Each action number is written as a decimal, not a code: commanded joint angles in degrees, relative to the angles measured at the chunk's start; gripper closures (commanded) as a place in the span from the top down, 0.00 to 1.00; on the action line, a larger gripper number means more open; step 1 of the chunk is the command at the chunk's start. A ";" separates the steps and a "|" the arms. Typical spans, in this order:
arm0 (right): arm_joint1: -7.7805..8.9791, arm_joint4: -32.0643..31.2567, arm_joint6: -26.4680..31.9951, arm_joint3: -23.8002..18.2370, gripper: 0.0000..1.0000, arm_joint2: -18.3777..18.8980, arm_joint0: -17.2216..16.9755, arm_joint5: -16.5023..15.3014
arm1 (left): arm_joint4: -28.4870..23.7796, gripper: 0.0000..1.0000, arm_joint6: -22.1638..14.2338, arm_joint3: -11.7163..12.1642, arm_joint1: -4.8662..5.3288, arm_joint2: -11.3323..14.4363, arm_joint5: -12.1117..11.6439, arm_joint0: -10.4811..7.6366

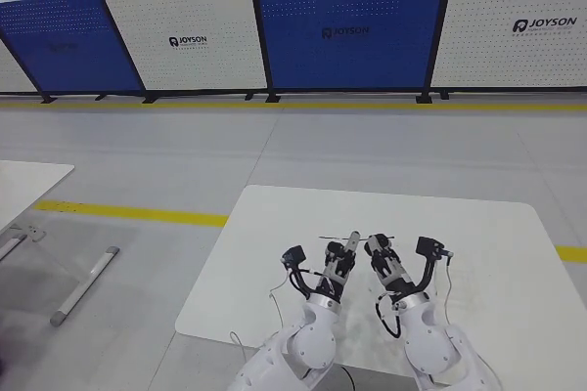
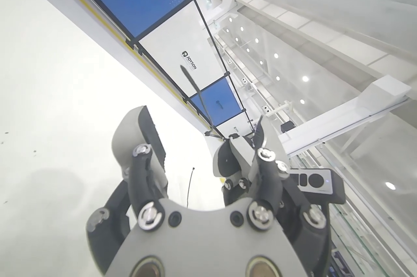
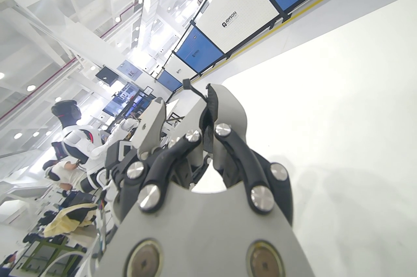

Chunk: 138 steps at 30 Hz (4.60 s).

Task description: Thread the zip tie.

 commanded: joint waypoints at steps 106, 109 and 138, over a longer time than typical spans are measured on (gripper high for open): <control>0.37 0.73 2.43 -1.66 0.00 2.76 -1.24 -1.75 | 2.78 0.00 -0.36 0.88 -1.88 -0.03 -0.69 -0.22; 0.40 0.54 2.50 -1.73 0.00 2.83 -1.25 -1.64 | 2.84 0.00 -0.31 0.79 -1.92 -0.07 -0.72 -0.17; 0.67 -1.26 3.46 -2.86 0.00 2.78 -1.54 -0.91 | 4.18 0.44 -0.42 -0.05 -2.14 -0.12 -0.93 0.46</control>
